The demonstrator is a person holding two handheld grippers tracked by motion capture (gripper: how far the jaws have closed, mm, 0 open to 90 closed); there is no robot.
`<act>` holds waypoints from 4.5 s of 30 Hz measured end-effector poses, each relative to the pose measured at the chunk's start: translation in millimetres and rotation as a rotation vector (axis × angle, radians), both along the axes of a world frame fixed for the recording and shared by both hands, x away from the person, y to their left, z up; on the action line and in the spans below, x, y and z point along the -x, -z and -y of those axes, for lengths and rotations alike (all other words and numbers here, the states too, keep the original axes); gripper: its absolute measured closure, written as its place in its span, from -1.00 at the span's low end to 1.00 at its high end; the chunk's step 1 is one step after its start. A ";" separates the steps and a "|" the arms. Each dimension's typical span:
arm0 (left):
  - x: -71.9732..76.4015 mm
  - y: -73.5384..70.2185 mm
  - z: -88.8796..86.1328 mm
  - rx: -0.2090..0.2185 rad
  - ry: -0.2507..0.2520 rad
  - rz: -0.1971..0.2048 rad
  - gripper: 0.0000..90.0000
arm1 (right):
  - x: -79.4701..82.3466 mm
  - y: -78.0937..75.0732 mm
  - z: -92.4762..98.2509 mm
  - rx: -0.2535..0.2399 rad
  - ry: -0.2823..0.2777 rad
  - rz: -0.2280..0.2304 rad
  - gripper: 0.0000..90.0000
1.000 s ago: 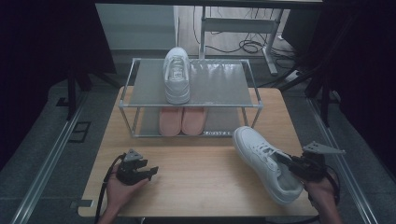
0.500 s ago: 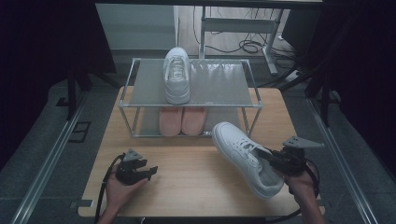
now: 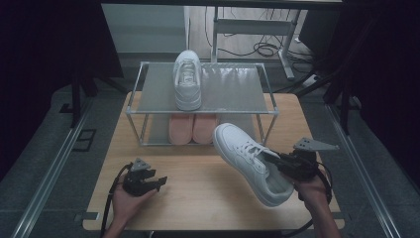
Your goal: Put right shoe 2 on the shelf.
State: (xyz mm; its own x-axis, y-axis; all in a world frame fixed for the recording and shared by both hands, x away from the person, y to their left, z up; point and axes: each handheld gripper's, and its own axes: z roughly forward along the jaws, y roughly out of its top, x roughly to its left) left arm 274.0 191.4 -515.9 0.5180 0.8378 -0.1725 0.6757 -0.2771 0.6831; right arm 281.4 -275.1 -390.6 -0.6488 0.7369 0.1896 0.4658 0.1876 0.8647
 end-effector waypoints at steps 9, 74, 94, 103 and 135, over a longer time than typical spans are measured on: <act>0.5 -1.3 -0.6 0.008 -0.004 0.006 -0.04 | -1.7 -36.7 -6.9 -0.038 -0.007 0.061 0.83; -0.8 -2.0 -2.9 0.023 0.001 0.005 -0.04 | -195.2 -121.3 -105.2 0.038 0.341 -0.011 0.83; -1.5 -2.7 -4.8 0.039 0.007 0.006 -0.04 | -251.0 -107.5 -141.1 0.128 0.441 -0.100 0.82; -1.6 -3.7 -6.2 0.037 0.007 0.014 -0.04 | -267.7 -92.9 -147.4 0.143 0.458 -0.145 0.80; 0.9 -1.3 1.3 0.012 0.026 0.015 -0.04 | -189.3 -89.1 -60.6 0.120 0.236 -0.012 0.94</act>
